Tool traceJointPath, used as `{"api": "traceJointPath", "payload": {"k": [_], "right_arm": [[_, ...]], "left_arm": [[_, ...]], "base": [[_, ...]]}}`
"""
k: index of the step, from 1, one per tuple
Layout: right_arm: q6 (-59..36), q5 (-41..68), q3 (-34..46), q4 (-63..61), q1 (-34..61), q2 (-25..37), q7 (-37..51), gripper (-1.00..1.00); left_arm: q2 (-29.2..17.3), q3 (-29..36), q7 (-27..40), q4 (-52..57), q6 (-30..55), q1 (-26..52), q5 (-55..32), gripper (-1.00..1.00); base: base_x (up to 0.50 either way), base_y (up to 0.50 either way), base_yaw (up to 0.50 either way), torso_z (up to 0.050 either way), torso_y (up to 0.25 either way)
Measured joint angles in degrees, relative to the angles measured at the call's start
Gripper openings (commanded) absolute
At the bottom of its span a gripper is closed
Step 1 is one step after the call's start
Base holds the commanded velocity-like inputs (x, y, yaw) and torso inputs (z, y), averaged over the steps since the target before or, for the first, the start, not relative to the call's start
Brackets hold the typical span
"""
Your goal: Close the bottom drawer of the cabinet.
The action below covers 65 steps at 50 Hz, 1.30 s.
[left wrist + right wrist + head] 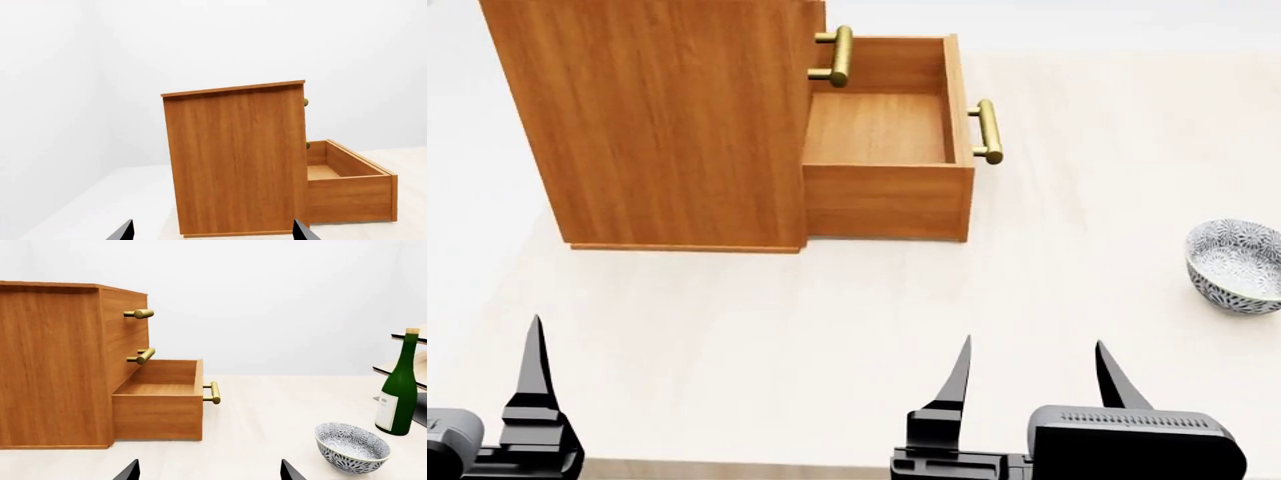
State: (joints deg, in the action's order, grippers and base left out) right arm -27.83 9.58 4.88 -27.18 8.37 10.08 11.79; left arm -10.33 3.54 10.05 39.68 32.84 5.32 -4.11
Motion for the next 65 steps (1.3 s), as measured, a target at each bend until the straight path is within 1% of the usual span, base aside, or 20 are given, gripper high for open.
{"api": "traceJointPath", "payload": {"k": [6,29,65], "right_arm": [[-0.1,0.5,-0.1,0.0,0.1,0.1,0.2,1.0],[-0.9,1.6,-0.5,0.1,0.5,0.5,1.9,1.0],[-1.9,4.4,-0.4,-0.9,1.4,1.4,2.4,1.0]], "left_arm": [[-0.3,0.3,0.4,-0.2,-0.2,0.0,-0.1,1.0],[-1.2,1.3,1.7,-0.7,-0.9,-0.2,-0.8,1.0],[-2.1,2.3,3.1,-0.4,-0.2,0.3,-1.7,1.0]], "base": [[0.0,0.45,0.0,0.0,0.0],[0.01,0.0,0.0,0.0,0.0],[0.49,0.07,0.0,0.0,0.0]]}}
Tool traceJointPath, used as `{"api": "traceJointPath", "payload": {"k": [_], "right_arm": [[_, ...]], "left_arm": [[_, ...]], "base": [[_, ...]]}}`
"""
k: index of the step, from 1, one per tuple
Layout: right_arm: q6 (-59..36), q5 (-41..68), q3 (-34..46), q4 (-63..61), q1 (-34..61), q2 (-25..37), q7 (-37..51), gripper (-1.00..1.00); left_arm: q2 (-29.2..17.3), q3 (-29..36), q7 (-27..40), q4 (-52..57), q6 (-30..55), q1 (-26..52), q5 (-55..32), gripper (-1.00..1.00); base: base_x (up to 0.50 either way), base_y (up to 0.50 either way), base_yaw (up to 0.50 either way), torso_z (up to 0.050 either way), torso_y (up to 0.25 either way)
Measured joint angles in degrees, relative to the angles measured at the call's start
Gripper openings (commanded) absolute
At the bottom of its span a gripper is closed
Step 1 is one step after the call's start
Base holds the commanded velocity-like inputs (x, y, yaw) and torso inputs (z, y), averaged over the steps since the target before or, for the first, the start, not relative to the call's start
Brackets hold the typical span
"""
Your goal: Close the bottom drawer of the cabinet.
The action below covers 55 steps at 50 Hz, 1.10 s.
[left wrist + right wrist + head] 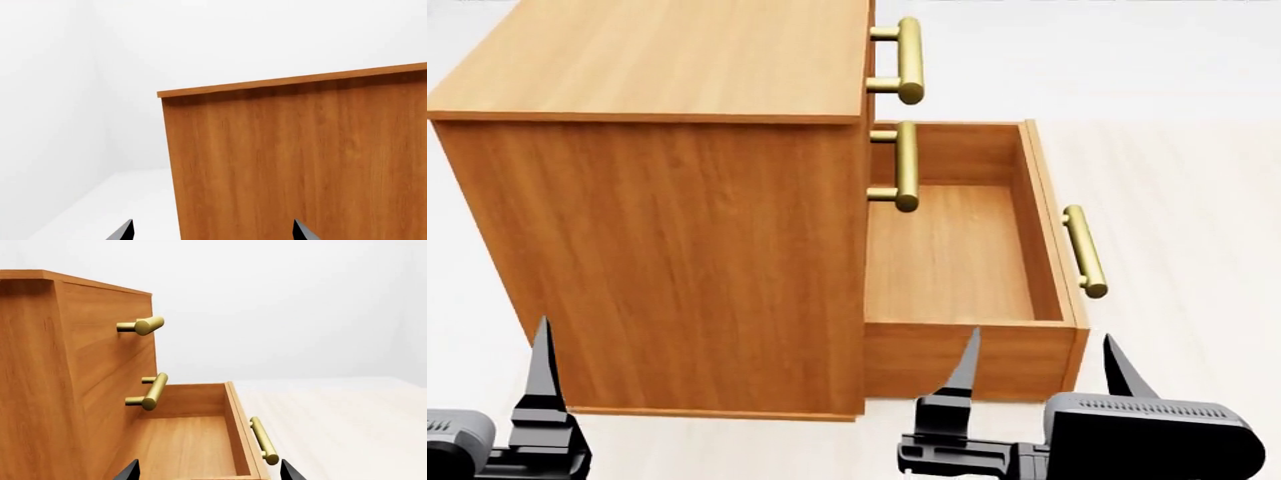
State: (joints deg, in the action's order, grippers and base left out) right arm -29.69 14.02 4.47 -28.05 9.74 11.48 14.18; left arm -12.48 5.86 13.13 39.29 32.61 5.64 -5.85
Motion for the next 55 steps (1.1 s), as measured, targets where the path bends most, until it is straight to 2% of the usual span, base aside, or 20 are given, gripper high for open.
{"api": "traceJointPath", "payload": {"k": [10,18,24,32,55], "right_arm": [[-0.5,0.4,0.0,0.1,0.5,0.1,0.5,1.0],[-4.4,0.2,-1.1,-1.6,2.4,1.4,2.4,1.0],[-3.8,0.6,-7.4,6.6,6.4,7.3,0.5,1.0],[-1.5,0.4,-11.5,15.6,9.1,11.1,-0.9,1.0],[11.0,-2.2,-11.9,39.0,10.8,12.2,-5.1,1.0]], "left_arm": [[-0.1,0.2,0.4,0.0,0.2,0.1,-0.2,1.0],[-0.2,0.1,0.8,0.0,0.3,0.0,-0.6,1.0],[-0.3,0.0,0.9,-0.9,-0.7,-0.6,-0.8,1.0],[-0.4,-0.1,1.1,-1.7,-1.8,-1.1,-1.1,1.0],[-1.0,-0.1,1.7,-2.0,-2.9,-2.2,-1.9,1.0]], "base": [[0.5,0.05,0.0,0.0,0.002],[0.0,0.0,0.0,0.0,0.0],[0.0,0.0,0.0,0.0,0.0],[0.0,0.0,0.0,0.0,0.0],[0.0,0.0,0.0,0.0,0.0]]}}
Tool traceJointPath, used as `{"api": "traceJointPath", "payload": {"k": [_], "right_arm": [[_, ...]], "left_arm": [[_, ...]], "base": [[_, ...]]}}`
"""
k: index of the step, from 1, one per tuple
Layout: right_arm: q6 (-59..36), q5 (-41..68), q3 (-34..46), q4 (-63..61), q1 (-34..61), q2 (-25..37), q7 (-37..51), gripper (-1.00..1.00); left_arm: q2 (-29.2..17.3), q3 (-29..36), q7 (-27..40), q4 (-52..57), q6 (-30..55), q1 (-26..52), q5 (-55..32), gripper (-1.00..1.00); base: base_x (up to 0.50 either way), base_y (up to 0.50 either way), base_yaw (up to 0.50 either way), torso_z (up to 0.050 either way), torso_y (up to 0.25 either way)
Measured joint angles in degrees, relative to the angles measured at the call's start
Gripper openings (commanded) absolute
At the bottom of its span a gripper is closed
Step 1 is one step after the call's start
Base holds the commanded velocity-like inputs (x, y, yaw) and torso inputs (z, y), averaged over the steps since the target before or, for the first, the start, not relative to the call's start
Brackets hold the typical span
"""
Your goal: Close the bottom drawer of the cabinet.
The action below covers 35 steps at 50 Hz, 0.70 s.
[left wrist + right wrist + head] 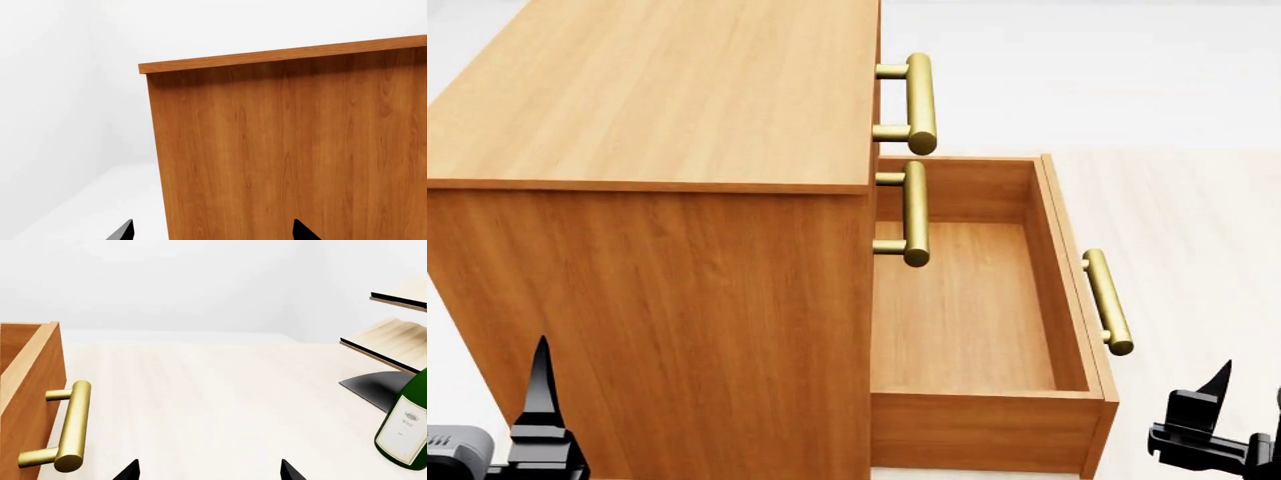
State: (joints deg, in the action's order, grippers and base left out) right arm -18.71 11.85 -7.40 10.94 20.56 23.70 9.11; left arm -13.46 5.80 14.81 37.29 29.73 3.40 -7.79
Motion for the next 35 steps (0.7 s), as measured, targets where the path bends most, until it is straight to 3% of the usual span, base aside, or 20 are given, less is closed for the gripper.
{"api": "traceJointPath", "payload": {"k": [35], "right_arm": [[16.9,-3.7,7.2,24.7,4.8,-5.0,-5.7,1.0]], "left_arm": [[-1.0,0.8,0.8,0.1,-1.2,-0.9,-1.0,1.0]], "base": [[0.0,0.0,0.0,0.0,0.0]]}}
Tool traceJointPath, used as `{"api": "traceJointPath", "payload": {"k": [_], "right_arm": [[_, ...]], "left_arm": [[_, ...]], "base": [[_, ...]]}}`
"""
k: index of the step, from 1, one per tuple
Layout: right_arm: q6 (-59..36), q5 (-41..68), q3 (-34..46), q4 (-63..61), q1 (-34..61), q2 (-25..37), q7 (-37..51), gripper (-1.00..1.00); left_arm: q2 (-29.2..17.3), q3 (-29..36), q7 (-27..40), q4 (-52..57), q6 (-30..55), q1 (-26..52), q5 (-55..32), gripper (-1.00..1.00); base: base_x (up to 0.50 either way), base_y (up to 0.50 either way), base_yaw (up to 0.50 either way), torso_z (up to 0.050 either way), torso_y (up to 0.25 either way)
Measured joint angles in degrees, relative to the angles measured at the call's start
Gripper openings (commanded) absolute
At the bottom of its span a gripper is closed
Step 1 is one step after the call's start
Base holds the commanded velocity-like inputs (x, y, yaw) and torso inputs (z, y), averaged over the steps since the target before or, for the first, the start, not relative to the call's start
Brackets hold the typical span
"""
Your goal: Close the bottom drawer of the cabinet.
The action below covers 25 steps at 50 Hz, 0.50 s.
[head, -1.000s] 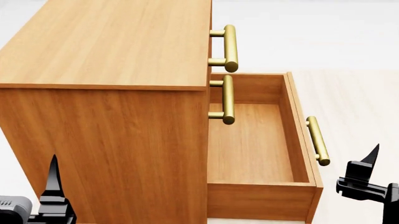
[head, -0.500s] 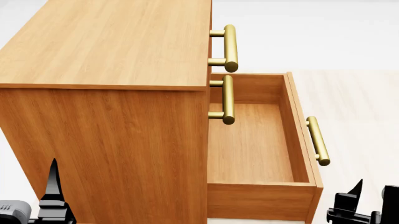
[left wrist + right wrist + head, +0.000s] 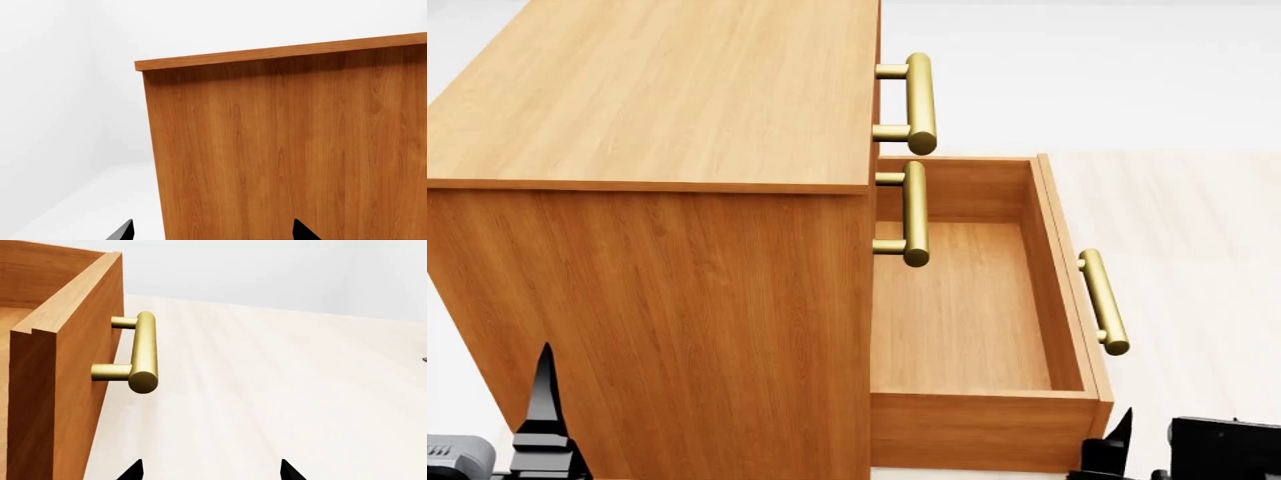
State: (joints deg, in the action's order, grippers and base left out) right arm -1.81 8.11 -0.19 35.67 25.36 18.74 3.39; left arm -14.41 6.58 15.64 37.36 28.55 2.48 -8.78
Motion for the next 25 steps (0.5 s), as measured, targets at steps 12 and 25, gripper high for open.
{"api": "traceJointPath", "payload": {"k": [12,25], "right_arm": [[0.4,-0.4,2.7,0.9,1.1,-1.0,-0.6,1.0],[-0.9,-1.2,5.5,-1.3,1.1,-2.2,-1.7,1.0]], "left_arm": [[-0.3,0.2,0.3,0.2,-0.2,-0.2,-0.3,1.0],[-0.6,0.3,0.7,0.5,-0.1,-0.2,-0.6,1.0]], "base": [[0.0,0.0,0.0,0.0,0.0],[0.01,0.0,0.0,0.0,0.0]]}}
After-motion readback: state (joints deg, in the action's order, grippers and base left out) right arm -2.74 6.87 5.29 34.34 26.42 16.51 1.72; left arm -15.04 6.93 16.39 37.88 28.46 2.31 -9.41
